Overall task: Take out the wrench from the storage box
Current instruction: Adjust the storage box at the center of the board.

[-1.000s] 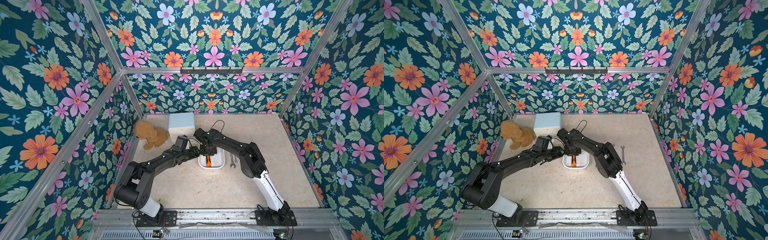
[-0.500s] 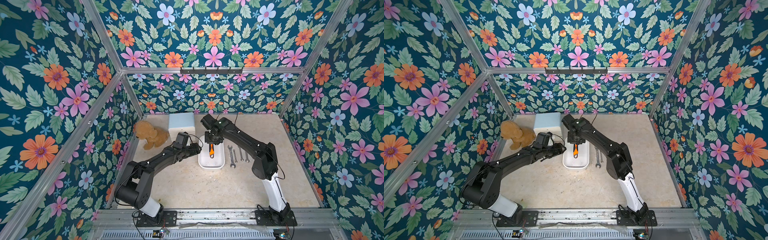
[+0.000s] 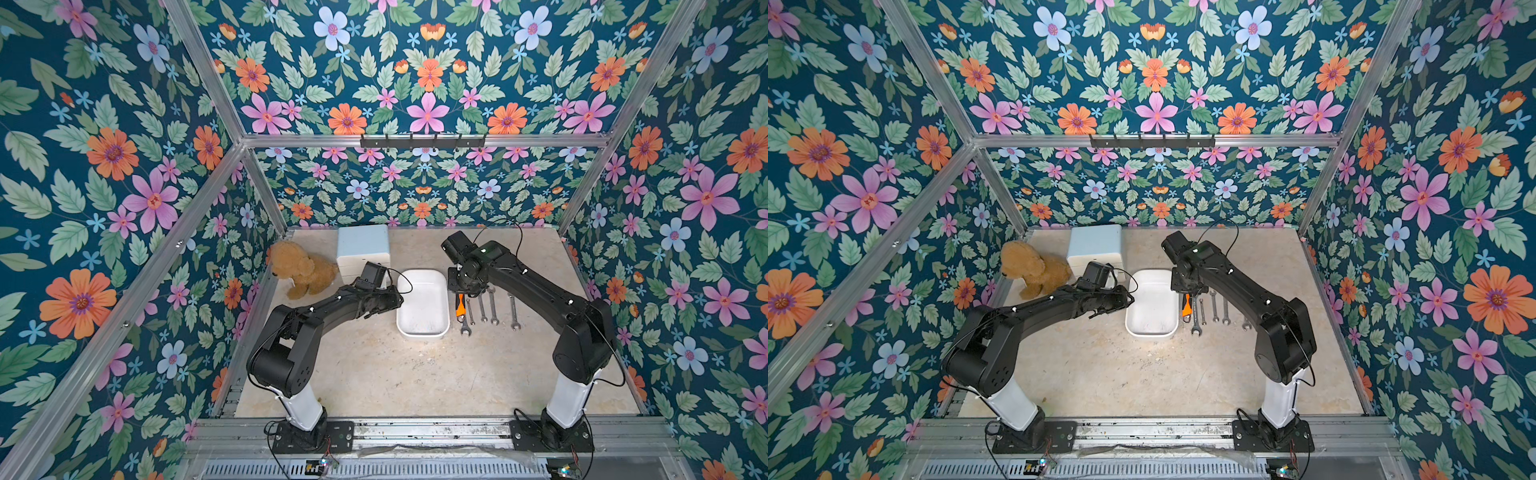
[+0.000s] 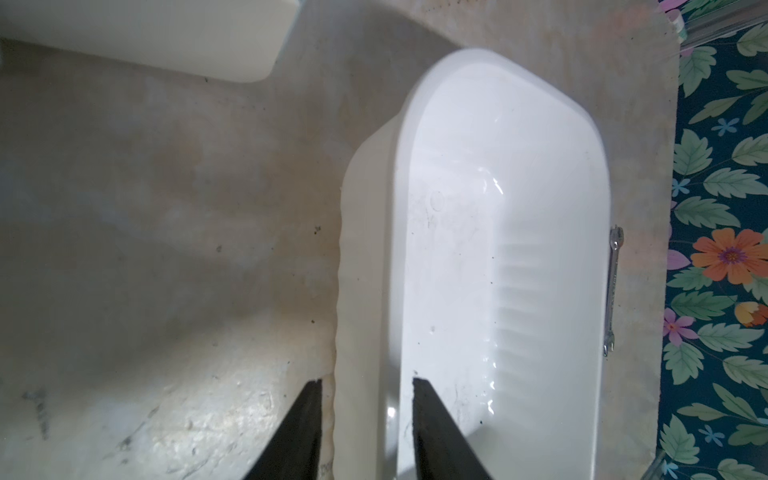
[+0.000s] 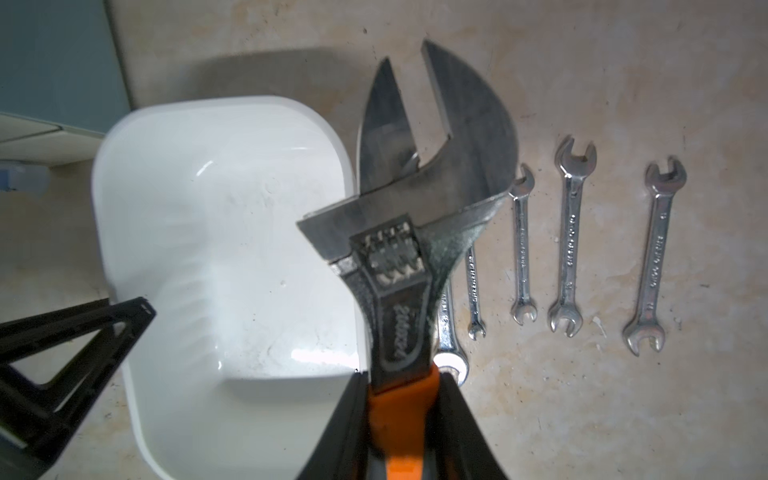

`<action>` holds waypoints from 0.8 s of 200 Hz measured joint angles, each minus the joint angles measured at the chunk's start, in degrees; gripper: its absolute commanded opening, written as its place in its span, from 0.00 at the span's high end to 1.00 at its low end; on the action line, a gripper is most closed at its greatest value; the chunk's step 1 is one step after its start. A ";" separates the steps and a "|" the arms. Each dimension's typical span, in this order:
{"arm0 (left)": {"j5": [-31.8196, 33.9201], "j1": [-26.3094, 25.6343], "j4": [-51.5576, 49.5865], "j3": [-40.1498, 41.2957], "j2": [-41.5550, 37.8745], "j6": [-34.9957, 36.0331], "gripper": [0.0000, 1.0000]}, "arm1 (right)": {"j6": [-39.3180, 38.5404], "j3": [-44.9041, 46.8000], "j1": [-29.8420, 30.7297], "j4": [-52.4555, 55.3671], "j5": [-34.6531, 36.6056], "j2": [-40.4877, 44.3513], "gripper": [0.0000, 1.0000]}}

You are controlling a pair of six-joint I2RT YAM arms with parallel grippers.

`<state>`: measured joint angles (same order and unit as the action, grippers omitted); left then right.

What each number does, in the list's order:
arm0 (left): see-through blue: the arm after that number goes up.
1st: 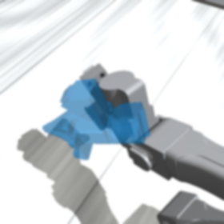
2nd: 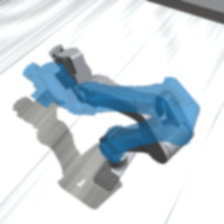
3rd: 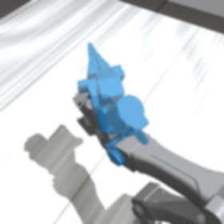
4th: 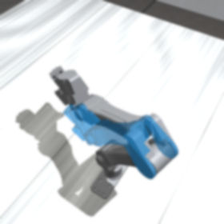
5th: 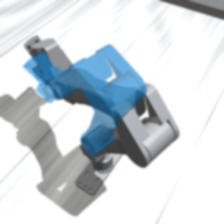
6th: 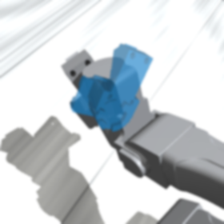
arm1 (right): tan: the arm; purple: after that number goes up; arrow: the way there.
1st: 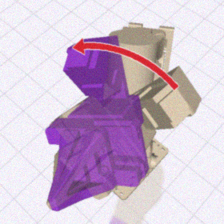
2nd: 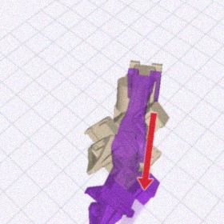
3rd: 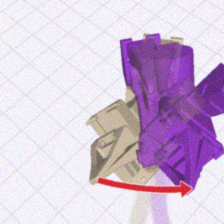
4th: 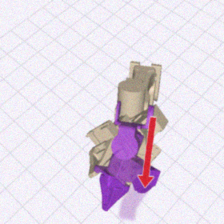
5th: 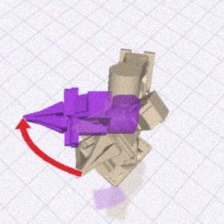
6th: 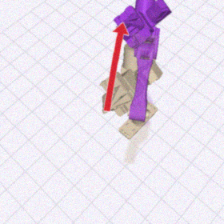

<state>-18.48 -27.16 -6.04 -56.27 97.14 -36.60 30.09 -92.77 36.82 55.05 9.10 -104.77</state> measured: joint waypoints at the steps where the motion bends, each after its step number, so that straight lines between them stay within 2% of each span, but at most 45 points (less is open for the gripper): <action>1: 0.04 0.00 -0.02 0.00 -0.02 0.00 0.69 | 0.00 0.15 0.00 -0.04 -0.09 0.00 0.97; 31: 0.70 -0.07 -0.17 1.16 -1.09 0.87 0.78 | -0.15 3.50 -0.20 -2.58 -1.81 -0.59 0.97; 63: 2.36 -0.04 -1.14 2.12 -2.10 1.70 0.83 | -0.17 5.20 -0.72 -5.38 -3.13 -1.95 0.97; 160: 7.21 0.20 -5.44 8.17 -8.59 4.00 0.82 | -1.25 7.21 -0.76 -10.27 -5.92 -6.47 0.95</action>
<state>-11.27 -26.96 -11.49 -48.10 88.55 -32.60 28.84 -85.56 36.05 44.77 3.18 -111.24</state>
